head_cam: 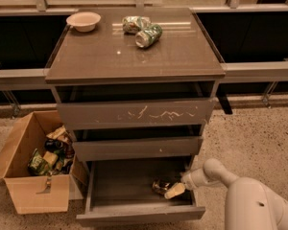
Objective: Place orange can into bottom drawer
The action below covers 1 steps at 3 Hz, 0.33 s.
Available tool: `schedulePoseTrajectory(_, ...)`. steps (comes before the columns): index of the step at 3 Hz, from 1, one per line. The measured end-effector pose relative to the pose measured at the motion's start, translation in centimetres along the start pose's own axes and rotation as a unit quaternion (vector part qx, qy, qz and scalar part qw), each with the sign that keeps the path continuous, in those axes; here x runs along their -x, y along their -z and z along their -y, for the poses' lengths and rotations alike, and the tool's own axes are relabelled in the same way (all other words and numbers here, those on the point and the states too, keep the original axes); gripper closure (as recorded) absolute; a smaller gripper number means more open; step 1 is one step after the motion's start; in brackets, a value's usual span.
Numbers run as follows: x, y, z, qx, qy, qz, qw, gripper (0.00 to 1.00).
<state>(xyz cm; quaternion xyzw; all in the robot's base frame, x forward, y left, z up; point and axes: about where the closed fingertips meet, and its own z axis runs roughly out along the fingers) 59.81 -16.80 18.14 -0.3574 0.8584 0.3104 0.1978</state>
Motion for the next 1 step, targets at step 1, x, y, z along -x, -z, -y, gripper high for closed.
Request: schedulePoseTrajectory(1, 0.58, 4.03, -1.71, 0.022, 0.015, 0.053, 0.9982, 0.00)
